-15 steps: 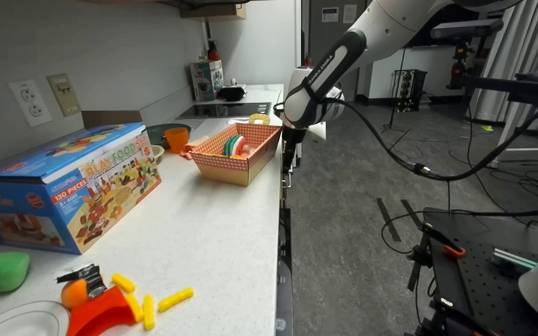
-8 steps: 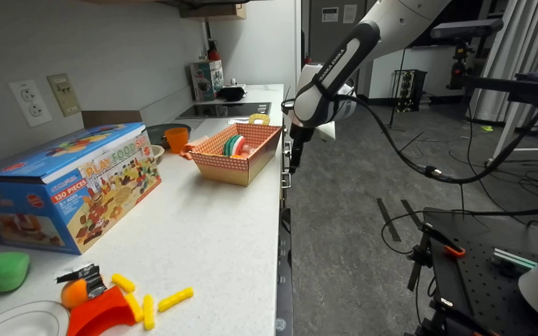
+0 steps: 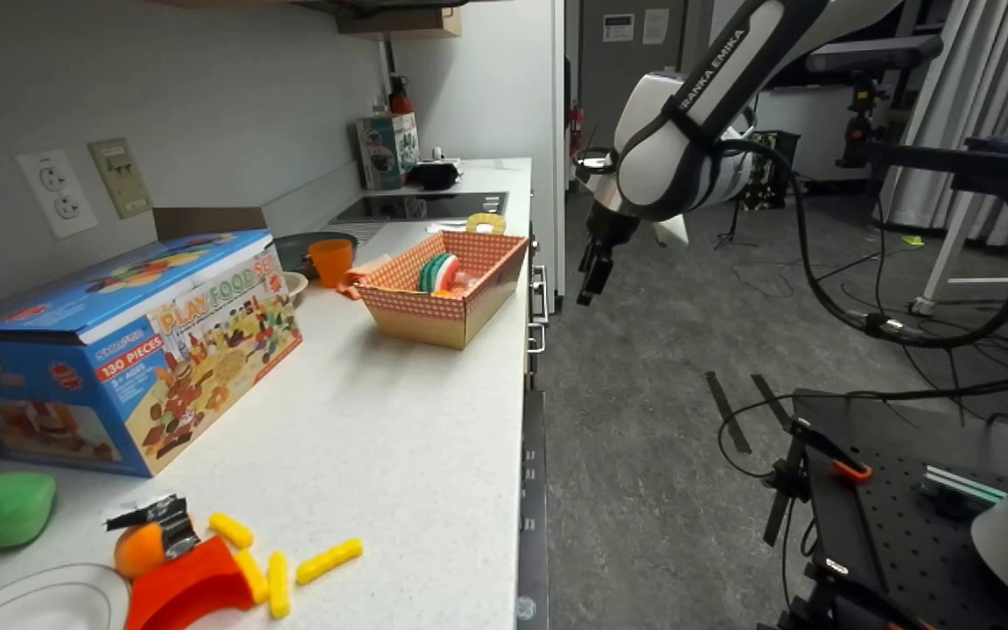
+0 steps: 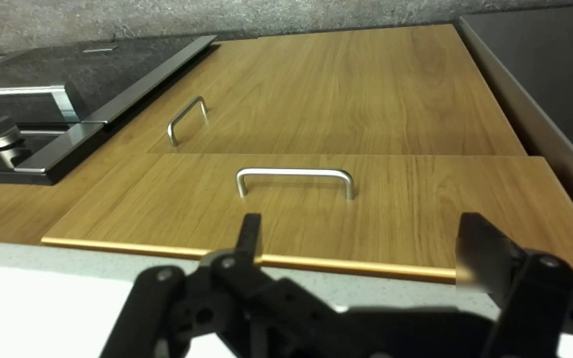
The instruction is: Pick up some of the fruits plush toy on the basket and put them in the drawer and close the drawer
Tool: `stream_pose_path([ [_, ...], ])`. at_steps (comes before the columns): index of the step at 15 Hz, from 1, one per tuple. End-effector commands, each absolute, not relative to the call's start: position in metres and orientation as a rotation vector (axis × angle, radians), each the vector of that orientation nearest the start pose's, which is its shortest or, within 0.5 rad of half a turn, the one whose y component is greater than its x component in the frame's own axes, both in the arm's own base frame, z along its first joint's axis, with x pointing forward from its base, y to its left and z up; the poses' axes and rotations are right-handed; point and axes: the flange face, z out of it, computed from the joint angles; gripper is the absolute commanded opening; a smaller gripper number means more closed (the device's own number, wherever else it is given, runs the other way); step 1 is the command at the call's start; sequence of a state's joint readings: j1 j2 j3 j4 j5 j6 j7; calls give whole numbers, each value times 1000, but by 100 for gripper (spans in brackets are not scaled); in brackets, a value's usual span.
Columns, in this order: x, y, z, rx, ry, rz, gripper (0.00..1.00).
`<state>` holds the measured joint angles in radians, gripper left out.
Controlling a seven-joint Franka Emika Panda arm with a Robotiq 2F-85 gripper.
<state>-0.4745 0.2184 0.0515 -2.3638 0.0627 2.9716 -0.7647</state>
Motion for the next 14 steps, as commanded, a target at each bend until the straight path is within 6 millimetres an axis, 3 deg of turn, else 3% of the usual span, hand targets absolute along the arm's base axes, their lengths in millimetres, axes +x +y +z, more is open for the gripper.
stream_pose_path([
  [1,445,-206,304,-3264,-524,-670,100],
  [4,419,-193,313,-3254,-531,-711,100],
  [5,443,-201,301,-3246,-500,-672,100],
  [8,428,-193,308,-3242,-516,-684,100],
  [14,426,-193,308,-3243,-514,-683,100],
])
